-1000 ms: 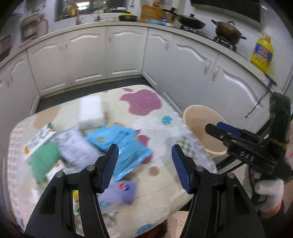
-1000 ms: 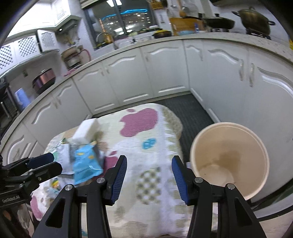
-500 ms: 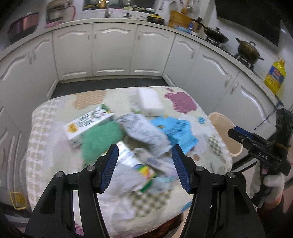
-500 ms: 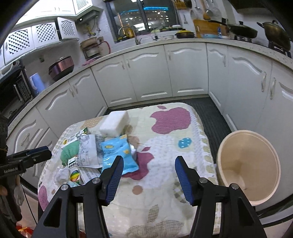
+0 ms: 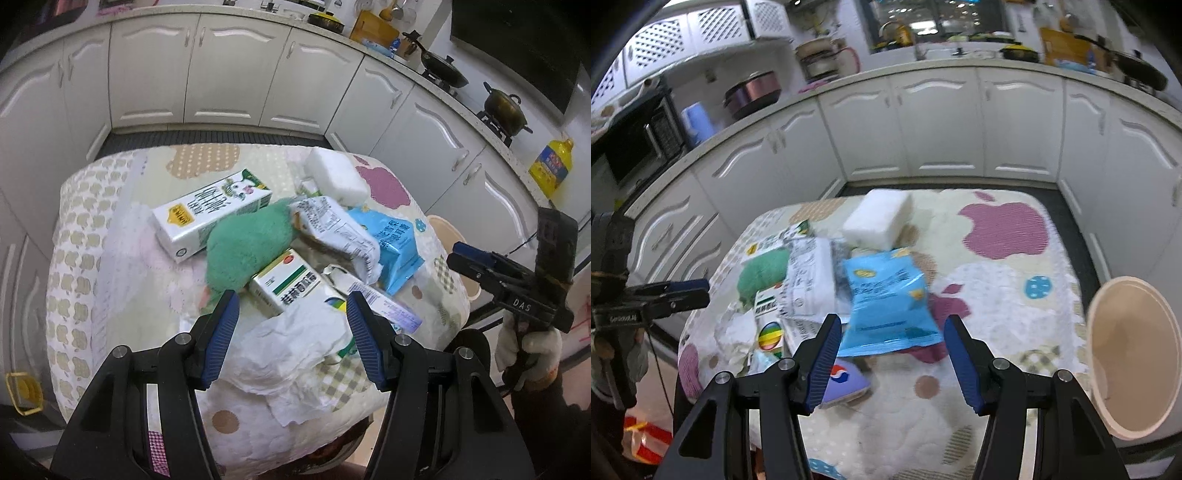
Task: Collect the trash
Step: 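Grasp the white medicine box with the right tool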
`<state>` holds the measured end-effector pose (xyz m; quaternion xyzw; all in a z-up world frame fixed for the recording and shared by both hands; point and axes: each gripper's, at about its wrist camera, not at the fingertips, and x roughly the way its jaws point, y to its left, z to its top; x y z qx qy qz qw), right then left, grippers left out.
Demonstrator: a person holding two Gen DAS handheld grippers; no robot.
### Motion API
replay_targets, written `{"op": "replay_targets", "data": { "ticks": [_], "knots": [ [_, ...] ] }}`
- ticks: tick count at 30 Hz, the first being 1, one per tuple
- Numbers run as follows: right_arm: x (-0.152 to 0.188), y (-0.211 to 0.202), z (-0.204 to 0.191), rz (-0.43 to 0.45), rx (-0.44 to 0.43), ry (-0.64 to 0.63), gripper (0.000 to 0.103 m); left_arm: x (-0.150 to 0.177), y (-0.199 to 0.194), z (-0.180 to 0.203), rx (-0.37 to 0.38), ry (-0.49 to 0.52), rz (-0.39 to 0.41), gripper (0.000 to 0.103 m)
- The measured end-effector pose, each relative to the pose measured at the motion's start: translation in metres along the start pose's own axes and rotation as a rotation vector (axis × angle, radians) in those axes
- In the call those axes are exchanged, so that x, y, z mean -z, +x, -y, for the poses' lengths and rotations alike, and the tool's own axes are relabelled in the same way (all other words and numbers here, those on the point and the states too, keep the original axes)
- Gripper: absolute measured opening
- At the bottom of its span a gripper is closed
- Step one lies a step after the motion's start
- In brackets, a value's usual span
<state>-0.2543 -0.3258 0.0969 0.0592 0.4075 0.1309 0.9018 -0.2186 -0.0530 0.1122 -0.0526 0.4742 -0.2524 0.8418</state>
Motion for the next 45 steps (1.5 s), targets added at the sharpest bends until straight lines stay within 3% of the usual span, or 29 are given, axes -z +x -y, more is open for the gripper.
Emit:
{"op": "replay_targets", "data": {
  "ticks": [11, 22, 31, 42, 45],
  "knots": [
    [0.006, 0.027, -0.023, -0.112, -0.172, -0.037, 0.045, 0.001, 0.000, -0.011, 0.014, -0.016, -0.014, 0.059],
    [0.012, 0.043, -0.025, -0.187, -0.269, -0.017, 0.044, -0.001, -0.001, -0.011, 0.021, -0.024, -0.005, 0.059],
    [0.013, 0.067, -0.025, -0.244, -0.296, 0.011, 0.044, -0.001, -0.002, -0.011, 0.016, -0.022, -0.008, 0.059],
    [0.011, 0.099, -0.023, -0.282, -0.345, 0.033, 0.053, 0.005, 0.004, -0.007, 0.024, -0.001, -0.033, 0.059],
    [0.011, 0.093, -0.027, -0.274, -0.338, 0.009, 0.050, 0.009, 0.011, -0.003, 0.020, 0.021, -0.054, 0.062]
  ]
}}
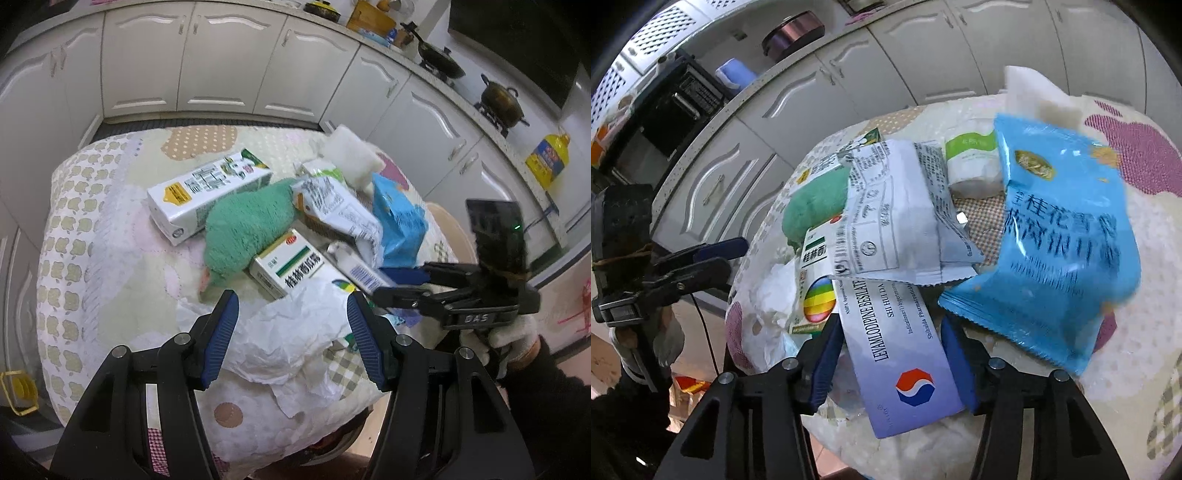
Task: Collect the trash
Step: 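Grasp the white medicine box with the right tool, then grasp the crumpled white tissue with the left tool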
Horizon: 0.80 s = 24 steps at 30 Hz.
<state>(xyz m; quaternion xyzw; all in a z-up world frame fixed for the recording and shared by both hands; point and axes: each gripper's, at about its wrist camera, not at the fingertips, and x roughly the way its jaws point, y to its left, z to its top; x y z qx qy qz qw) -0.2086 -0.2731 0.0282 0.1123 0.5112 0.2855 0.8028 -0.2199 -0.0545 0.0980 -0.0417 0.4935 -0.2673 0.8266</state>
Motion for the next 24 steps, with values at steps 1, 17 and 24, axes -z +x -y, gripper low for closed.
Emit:
{"op": "replay_targets", "data": {
  "ticks": [1, 17, 24],
  "knots": [
    [0.001, -0.002, -0.002, 0.004, 0.002, -0.007, 0.048, 0.001, 0.003, 0.000, -0.004, 0.005, -0.005, 0.063],
    [0.023, -0.048, -0.028, 0.092, 0.055, -0.085, 0.045, 0.023, 0.043, 0.004, -0.079, 0.109, -0.085, 0.030],
    [0.033, -0.028, -0.028, 0.020, 0.197, -0.138, 0.045, 0.028, 0.024, 0.001, -0.108, 0.104, -0.056, 0.019]
  ]
}}
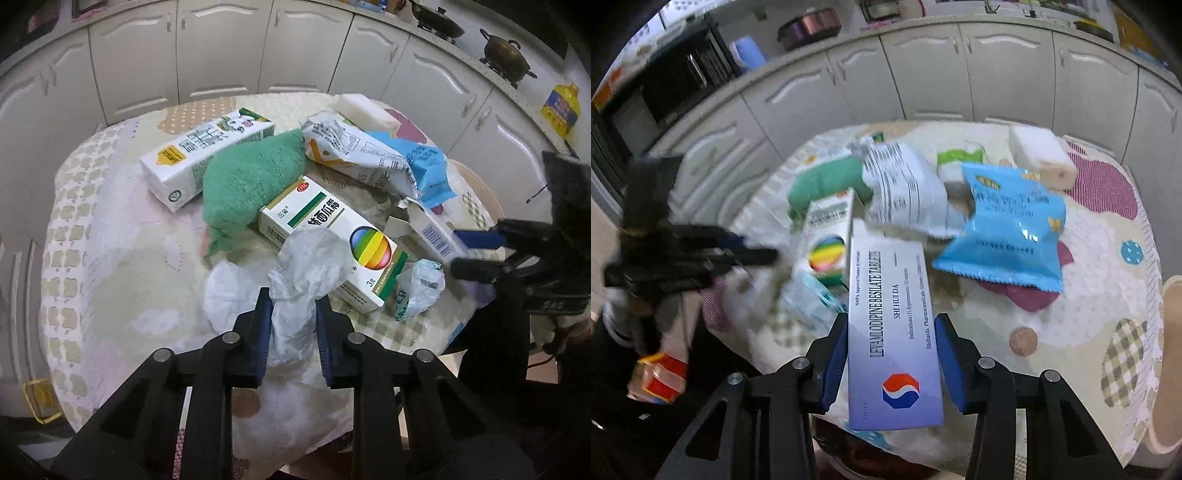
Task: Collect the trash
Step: 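Grasp the crumpled white tissue with the left tool, then carry the medicine box and tissue over the beige bin and open both tools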
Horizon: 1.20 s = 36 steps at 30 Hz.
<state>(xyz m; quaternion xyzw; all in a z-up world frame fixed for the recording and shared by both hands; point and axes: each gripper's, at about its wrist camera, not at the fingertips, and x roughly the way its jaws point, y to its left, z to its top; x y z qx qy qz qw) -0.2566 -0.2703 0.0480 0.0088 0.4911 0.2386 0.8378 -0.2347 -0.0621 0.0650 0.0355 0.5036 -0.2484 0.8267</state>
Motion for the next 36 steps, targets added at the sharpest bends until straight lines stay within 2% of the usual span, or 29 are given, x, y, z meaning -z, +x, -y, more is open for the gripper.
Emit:
{"op": "replay_targets", "data": {
  "ticks": [3, 12, 19, 26, 36],
  "knots": [
    [0.002, 0.009, 0.001, -0.038, 0.026, -0.008, 0.045, 0.000, -0.005, -0.001, -0.009, -0.010, 0.011, 0.019],
    [-0.004, 0.026, 0.008, -0.027, 0.011, 0.028, 0.045, -0.004, -0.021, -0.002, -0.011, -0.034, 0.044, 0.018],
    [0.003, -0.017, 0.010, 0.057, -0.046, 0.044, 0.045, -0.011, -0.040, 0.002, 0.006, -0.051, 0.086, 0.018],
    [0.010, -0.059, 0.009, 0.150, -0.088, 0.058, 0.044, -0.030, -0.049, 0.023, 0.030, -0.028, 0.115, 0.018],
    [0.011, -0.091, 0.026, 0.257, 0.073, 0.108, 0.045, -0.067, -0.040, 0.080, 0.059, 0.037, 0.150, 0.018]
  ]
}}
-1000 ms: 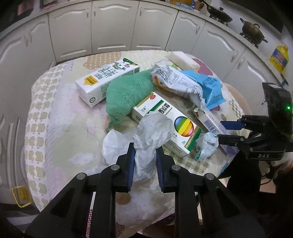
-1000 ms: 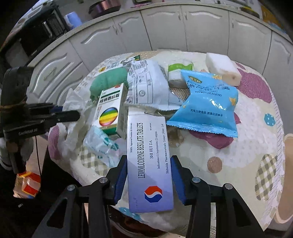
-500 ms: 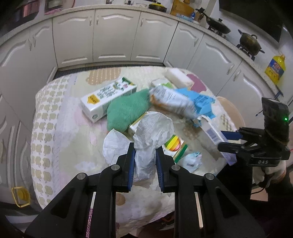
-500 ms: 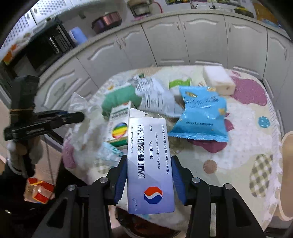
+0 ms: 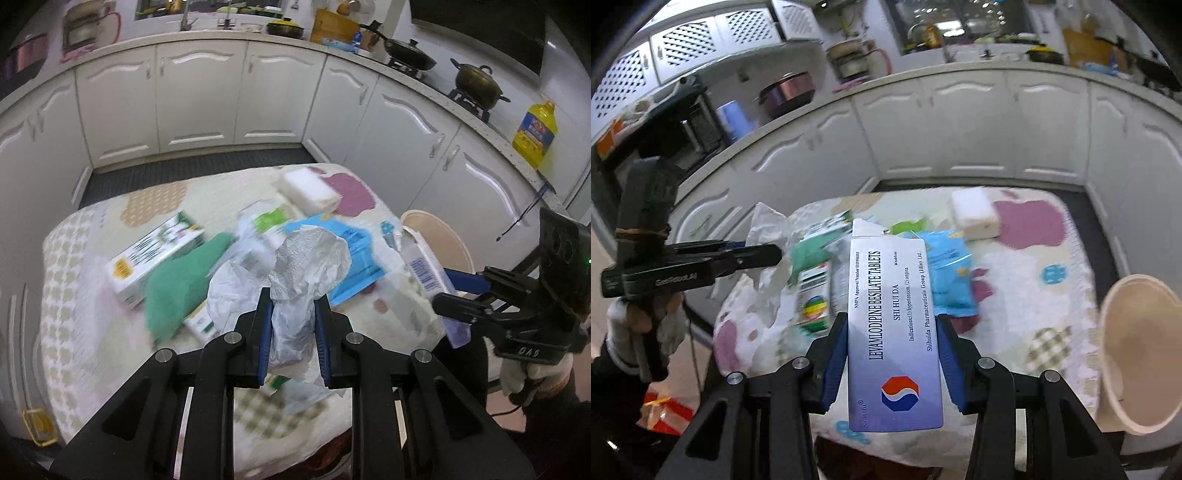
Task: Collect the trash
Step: 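Carry the medicine box and tissue over the beige bin and open both tools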
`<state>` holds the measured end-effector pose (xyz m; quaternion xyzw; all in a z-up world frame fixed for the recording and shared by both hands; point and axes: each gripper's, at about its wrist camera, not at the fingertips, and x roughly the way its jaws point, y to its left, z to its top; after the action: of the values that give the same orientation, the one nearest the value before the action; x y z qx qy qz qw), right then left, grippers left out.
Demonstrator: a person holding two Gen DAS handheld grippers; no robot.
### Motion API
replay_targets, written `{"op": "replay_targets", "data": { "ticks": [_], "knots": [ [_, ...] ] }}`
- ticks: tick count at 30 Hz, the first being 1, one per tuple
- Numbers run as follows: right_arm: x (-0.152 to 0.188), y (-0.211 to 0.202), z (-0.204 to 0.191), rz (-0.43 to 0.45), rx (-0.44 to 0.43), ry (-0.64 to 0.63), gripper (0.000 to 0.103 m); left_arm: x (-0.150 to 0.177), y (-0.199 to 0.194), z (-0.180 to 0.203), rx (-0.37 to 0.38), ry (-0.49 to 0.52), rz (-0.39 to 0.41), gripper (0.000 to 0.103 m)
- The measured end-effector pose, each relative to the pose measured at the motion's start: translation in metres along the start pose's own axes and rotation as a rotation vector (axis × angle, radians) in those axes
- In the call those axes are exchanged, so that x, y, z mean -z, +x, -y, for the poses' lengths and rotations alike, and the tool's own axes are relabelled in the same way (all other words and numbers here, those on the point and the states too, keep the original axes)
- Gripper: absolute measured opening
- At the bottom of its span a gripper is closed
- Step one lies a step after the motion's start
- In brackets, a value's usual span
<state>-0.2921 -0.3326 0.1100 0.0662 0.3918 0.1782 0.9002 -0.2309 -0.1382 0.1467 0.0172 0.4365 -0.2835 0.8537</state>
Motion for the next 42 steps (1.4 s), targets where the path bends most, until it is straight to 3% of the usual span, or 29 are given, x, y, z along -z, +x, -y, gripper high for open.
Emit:
{"op": "replay_targets", "data": {
  "ticks": [10, 28, 42],
  "knots": [
    [-0.002, -0.024, 0.039, 0.071, 0.156, 0.047, 0.045, -0.030, 0.047, 0.061, 0.050, 0.068, -0.030, 0.018],
    [0.028, -0.082, 0.171, 0.131, 0.425, 0.292, 0.045, -0.077, 0.123, 0.183, 0.153, 0.190, -0.098, 0.018],
    [0.055, -0.081, 0.236, 0.096, 0.491, 0.431, 0.045, -0.096, 0.201, 0.253, 0.216, 0.186, -0.162, 0.018]
  ]
}}
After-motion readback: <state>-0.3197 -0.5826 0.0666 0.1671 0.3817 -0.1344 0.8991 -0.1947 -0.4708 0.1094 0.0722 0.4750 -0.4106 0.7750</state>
